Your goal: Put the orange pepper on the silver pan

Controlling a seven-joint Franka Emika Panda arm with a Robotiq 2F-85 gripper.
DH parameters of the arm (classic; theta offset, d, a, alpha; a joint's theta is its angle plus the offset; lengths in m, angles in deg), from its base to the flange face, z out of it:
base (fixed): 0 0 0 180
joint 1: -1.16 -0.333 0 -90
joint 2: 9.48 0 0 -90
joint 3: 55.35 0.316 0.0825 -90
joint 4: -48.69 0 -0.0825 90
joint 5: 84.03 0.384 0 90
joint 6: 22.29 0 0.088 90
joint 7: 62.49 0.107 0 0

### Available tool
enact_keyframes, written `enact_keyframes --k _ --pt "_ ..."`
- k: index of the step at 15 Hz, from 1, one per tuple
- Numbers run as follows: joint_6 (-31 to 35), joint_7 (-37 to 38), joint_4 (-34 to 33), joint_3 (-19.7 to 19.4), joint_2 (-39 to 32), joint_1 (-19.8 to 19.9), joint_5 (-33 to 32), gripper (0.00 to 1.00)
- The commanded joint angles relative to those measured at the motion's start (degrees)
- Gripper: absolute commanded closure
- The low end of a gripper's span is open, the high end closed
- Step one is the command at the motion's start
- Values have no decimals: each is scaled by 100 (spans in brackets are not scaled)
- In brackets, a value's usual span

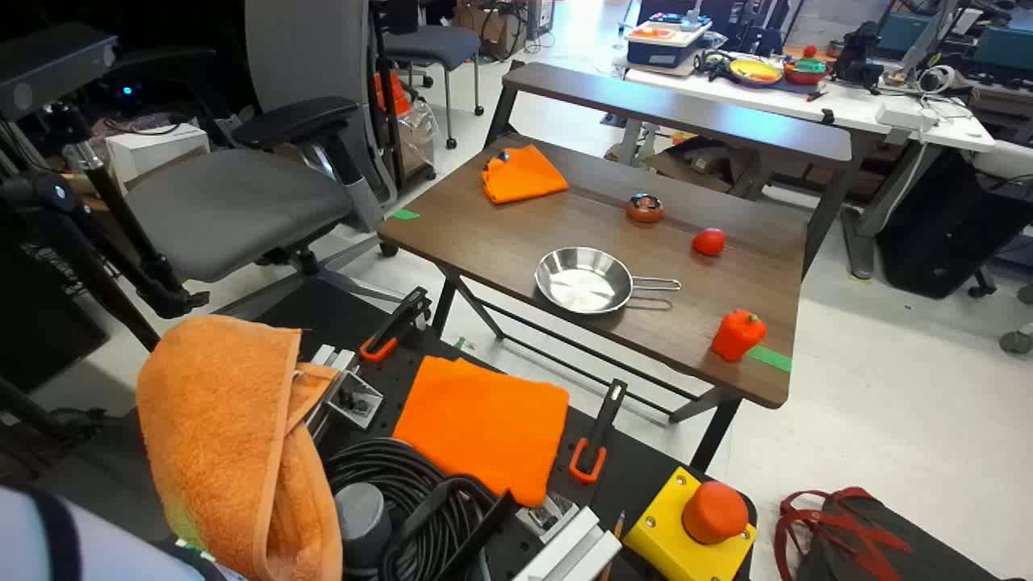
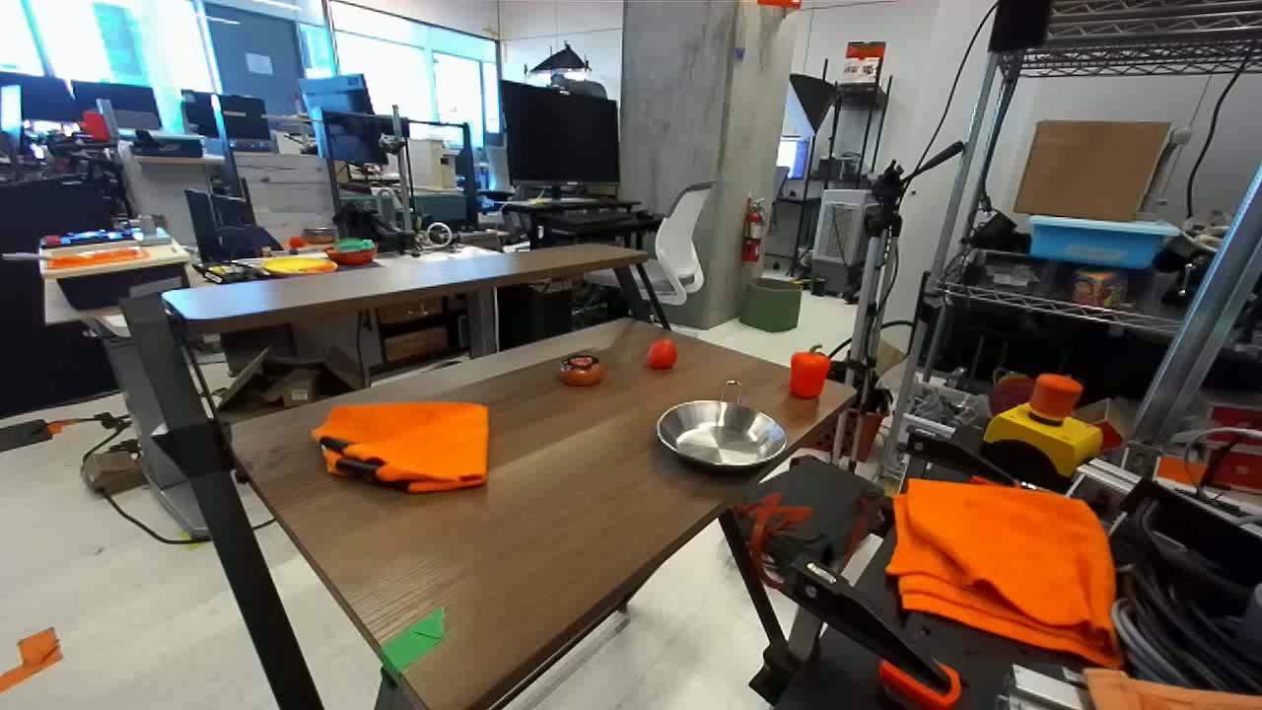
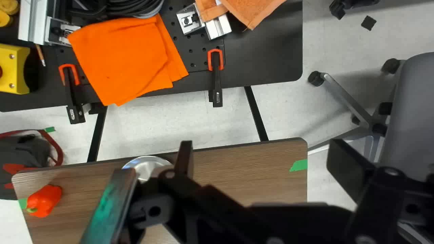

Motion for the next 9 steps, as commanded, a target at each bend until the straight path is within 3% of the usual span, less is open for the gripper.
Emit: enact_keyframes --k 1,7,9 --pt "-14 -12 -9 19 1 25 10 0" --pt "-14 -12 -9 19 1 25 10 0" --pt "67 -122 -3 -154 77 133 3 0"
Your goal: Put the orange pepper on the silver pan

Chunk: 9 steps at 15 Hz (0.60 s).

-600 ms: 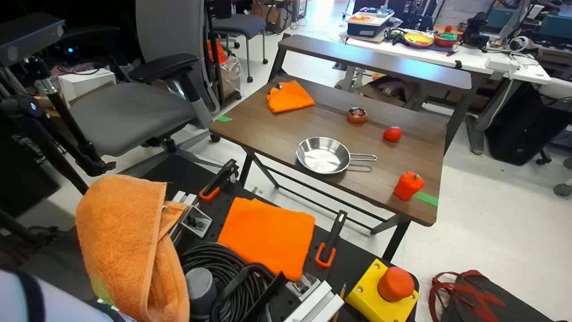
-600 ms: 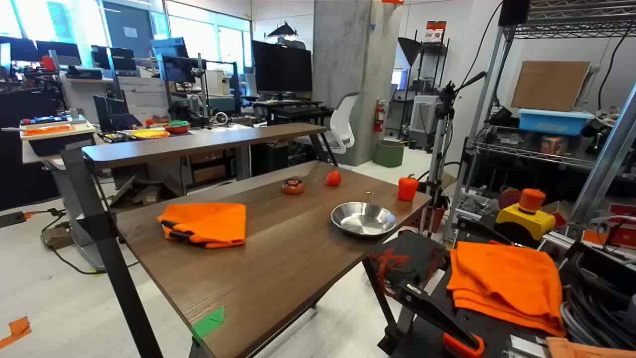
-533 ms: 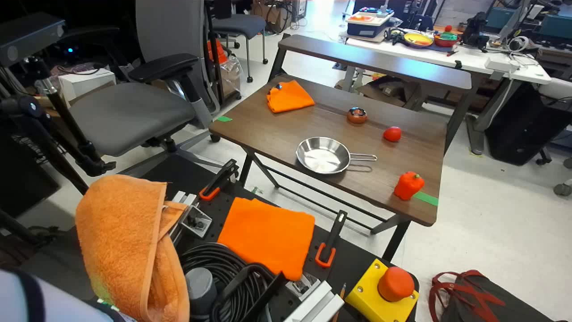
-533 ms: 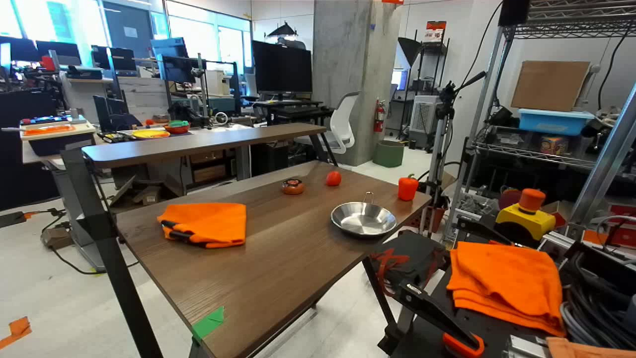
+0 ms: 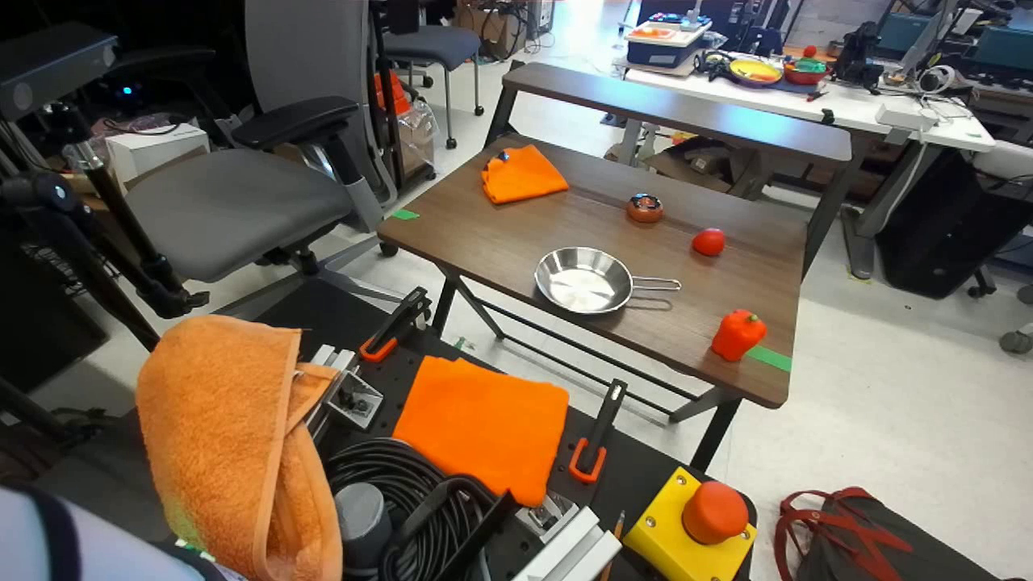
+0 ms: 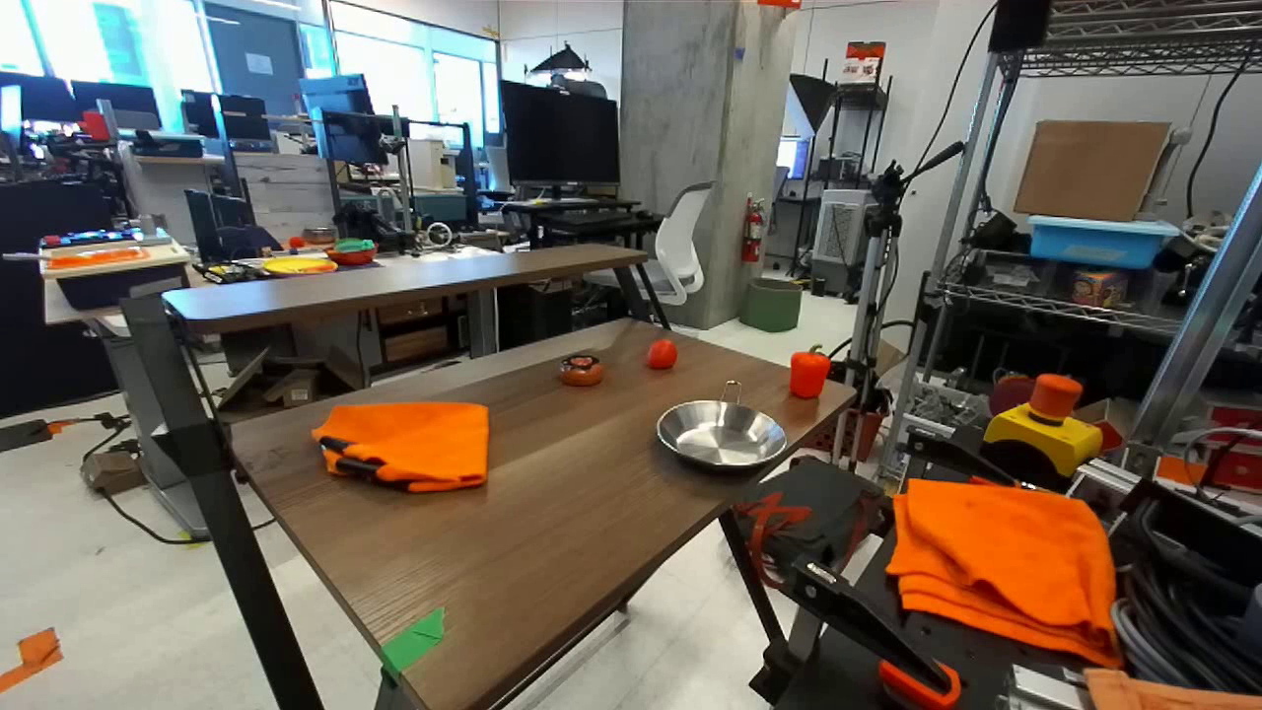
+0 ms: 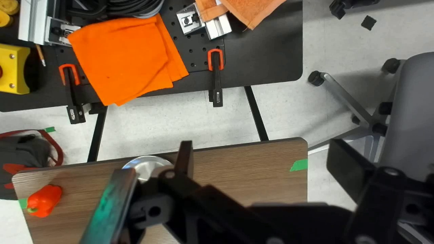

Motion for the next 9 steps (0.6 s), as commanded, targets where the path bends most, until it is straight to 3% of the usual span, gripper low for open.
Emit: enact_keyframes --k 1,9 --pt "108 -197 17 -299 138 219 16 0" --pt "832 -1048 -86 -1556 -51 1423 -435 0"
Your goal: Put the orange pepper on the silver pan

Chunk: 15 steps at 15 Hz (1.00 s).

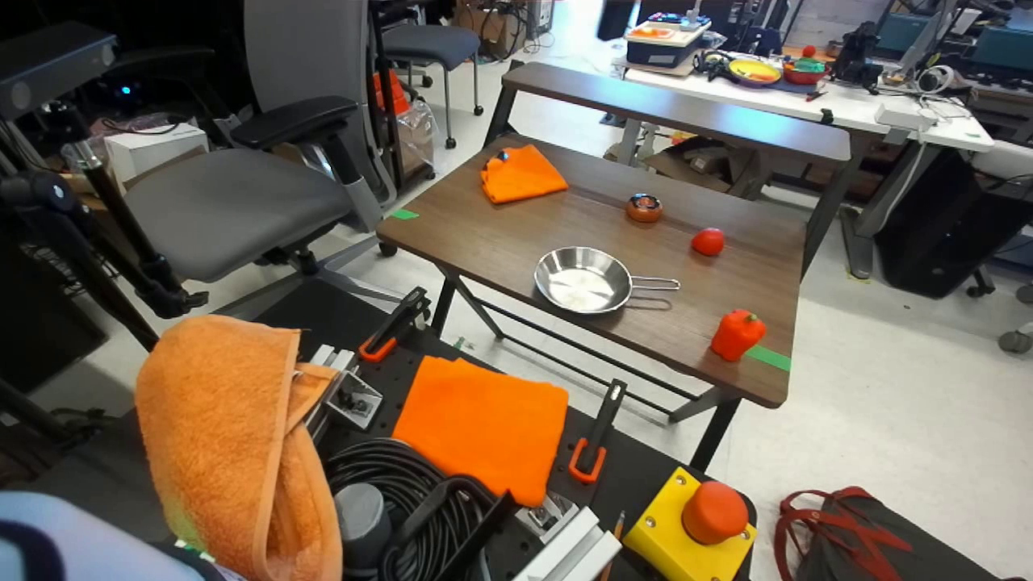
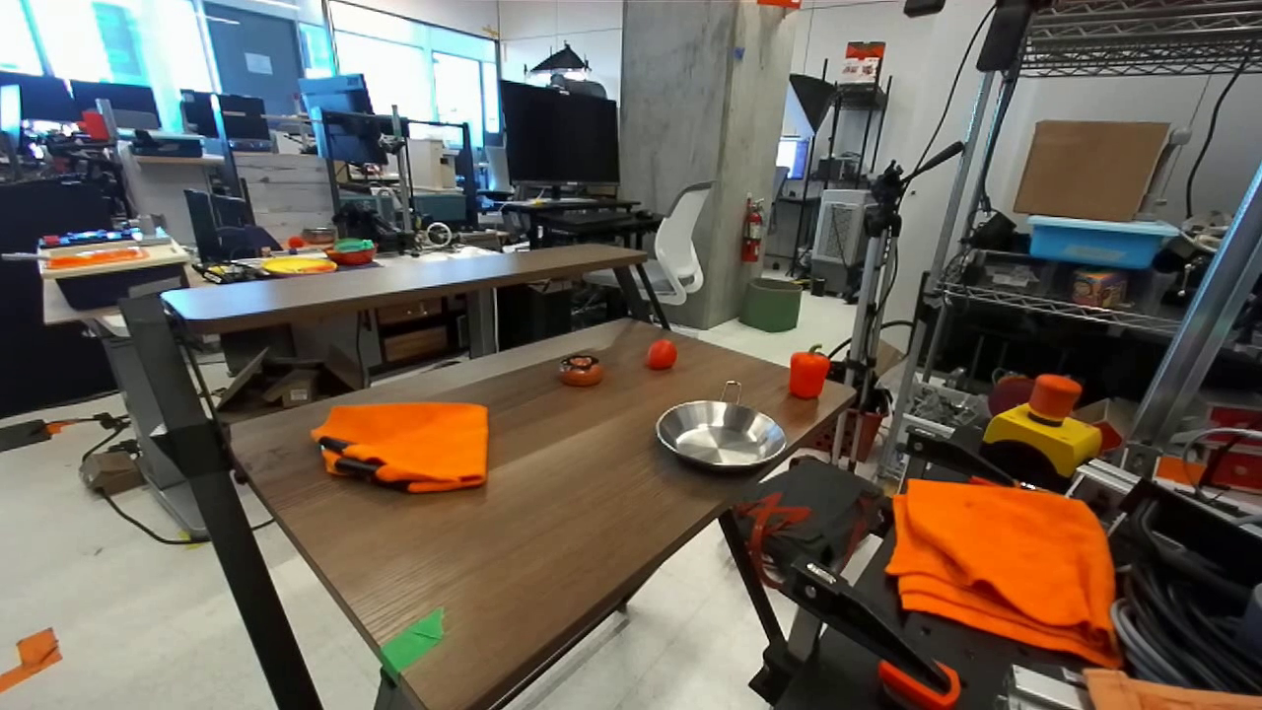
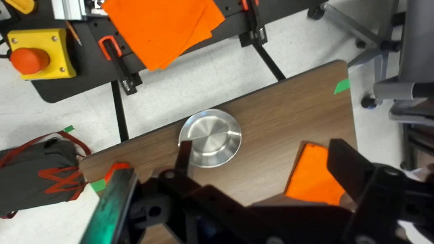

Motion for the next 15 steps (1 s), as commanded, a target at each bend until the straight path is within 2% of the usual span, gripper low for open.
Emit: enact_keyframes --k 1,5,10,15 --pt "601 -482 -112 -463 -240 424 -261 0" --pt "1530 -767 -247 -825 -923 635 -259 0" --pt "2526 -578 -485 -827 -2173 761 -461 0" --pt "2765 -325 -1146 -795 -3570 732 -670 0"
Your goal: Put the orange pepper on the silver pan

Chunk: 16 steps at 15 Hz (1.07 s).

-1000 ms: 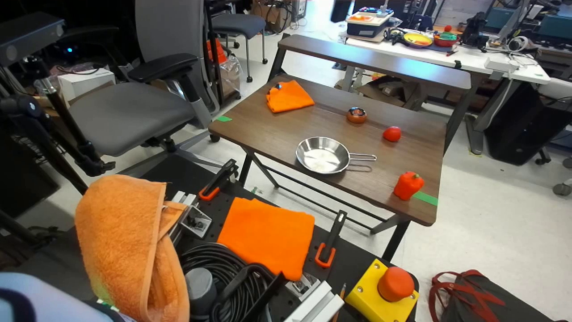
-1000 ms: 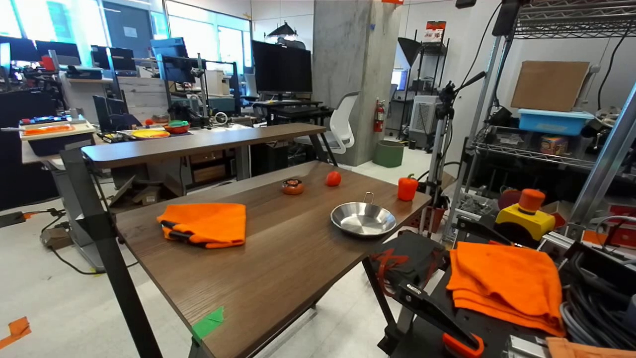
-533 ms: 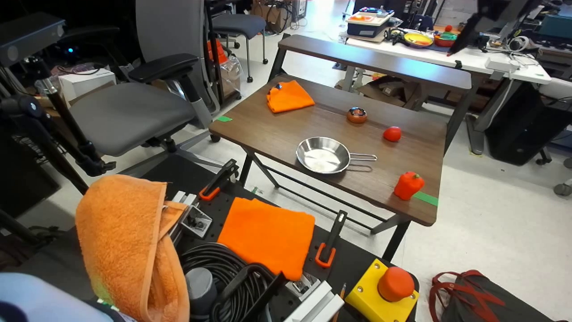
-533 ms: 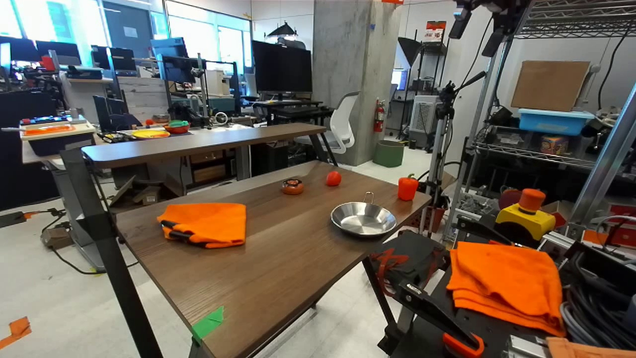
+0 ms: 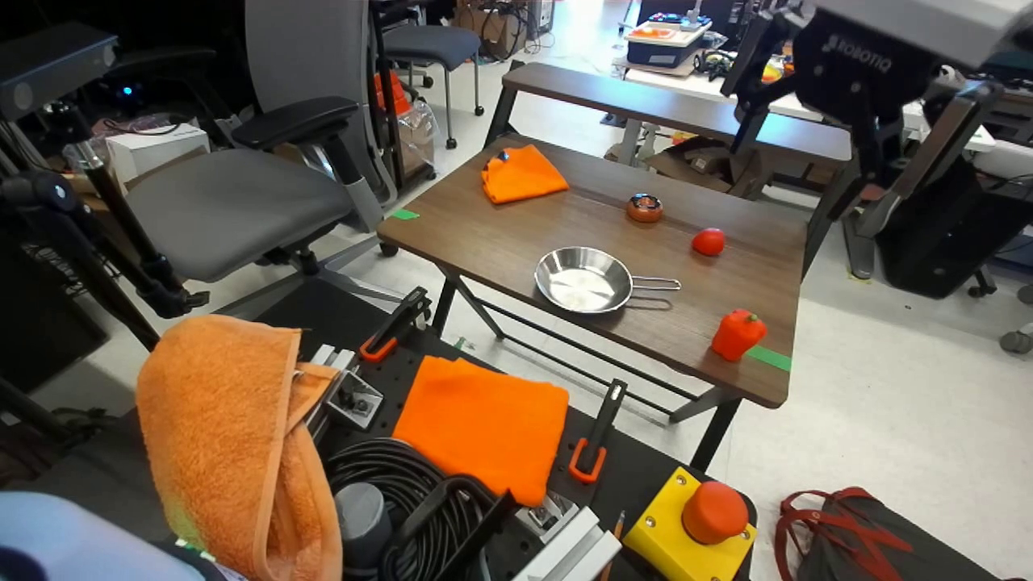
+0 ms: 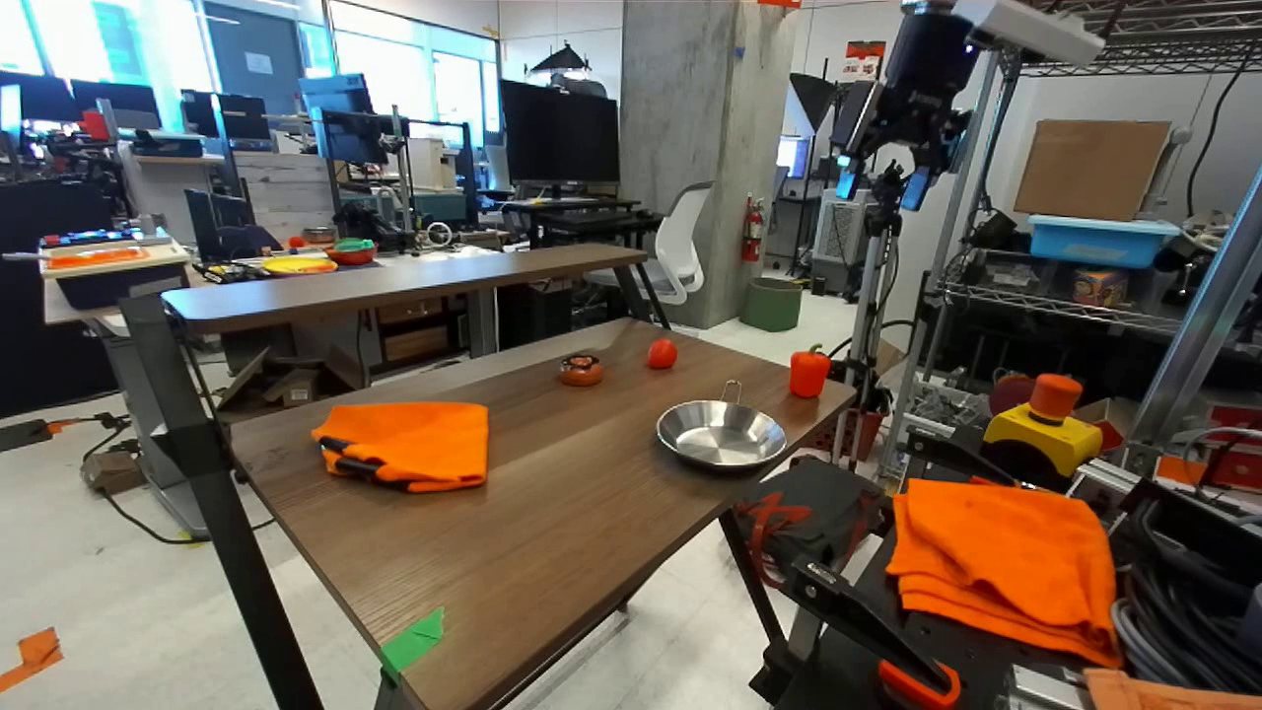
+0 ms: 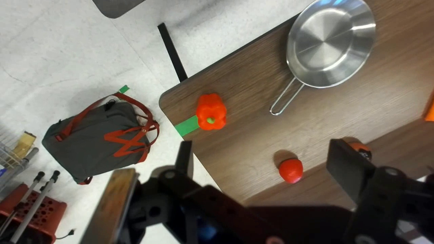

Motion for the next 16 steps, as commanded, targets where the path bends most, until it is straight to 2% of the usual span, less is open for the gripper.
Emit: enact_keyframes --k 1,10,16 --pt "87 295 -710 60 -1060 10 -230 0" --pt "-316 880 -2206 -17 -2944 -146 -432 0" --pt "-757 1167 -2946 -68 -3807 -199 -476 0"
